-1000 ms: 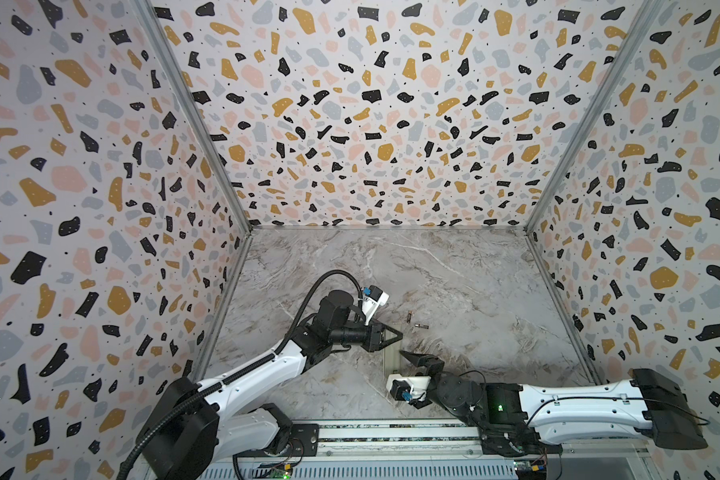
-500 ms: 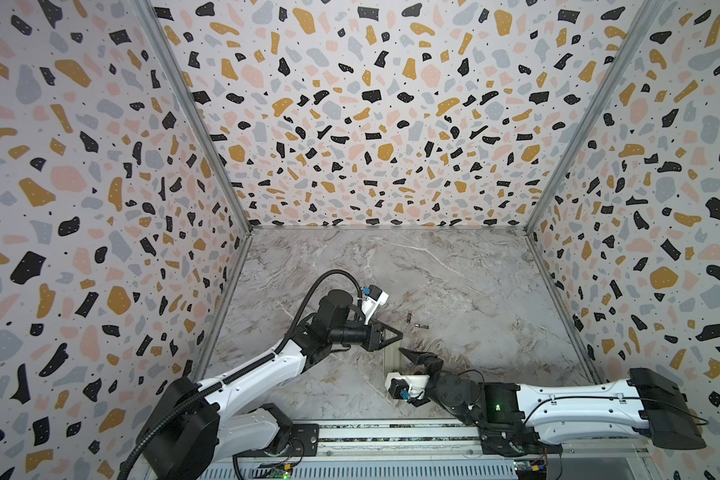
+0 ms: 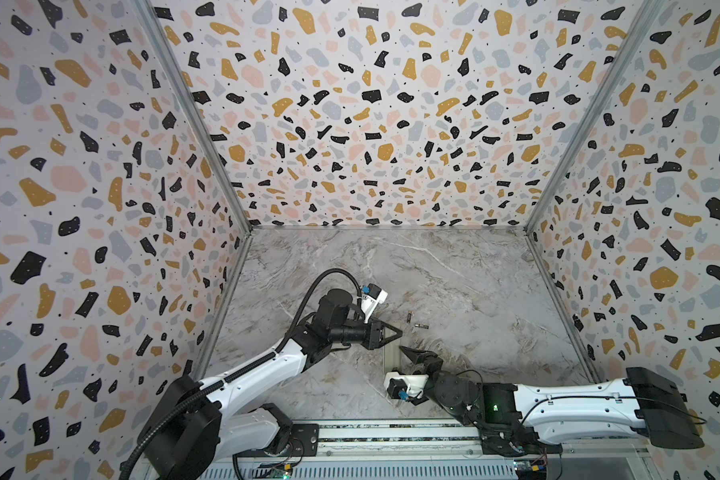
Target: Load the batteries into the remote control
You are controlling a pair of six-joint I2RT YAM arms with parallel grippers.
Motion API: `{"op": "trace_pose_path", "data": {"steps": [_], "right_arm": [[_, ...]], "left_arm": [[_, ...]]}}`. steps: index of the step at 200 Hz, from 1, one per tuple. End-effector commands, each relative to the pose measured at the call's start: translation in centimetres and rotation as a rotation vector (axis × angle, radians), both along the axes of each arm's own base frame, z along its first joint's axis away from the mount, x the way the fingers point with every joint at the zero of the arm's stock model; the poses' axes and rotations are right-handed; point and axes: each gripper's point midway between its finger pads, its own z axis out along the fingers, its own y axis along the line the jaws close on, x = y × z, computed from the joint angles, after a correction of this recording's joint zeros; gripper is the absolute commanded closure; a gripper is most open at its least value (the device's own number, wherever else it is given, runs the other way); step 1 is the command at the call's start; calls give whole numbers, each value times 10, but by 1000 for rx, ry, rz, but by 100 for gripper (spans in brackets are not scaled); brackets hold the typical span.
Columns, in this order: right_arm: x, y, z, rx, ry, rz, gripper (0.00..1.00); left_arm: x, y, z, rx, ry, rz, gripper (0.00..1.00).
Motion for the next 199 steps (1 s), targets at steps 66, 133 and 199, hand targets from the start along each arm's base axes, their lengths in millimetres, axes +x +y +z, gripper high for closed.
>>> {"op": "trace_pose_path", "data": {"steps": [66, 133, 199], "right_arm": [[16, -5, 18, 69, -66, -97, 35], [15, -4, 17, 81, -60, -89, 35], [-5, 3, 2, 60, 32, 19, 22]], "left_arm": [[-4, 1, -8, 27, 6, -12, 100], [1, 4, -18, 70, 4, 15, 100], [-3, 3, -13, 46, 10, -2, 100]]}}
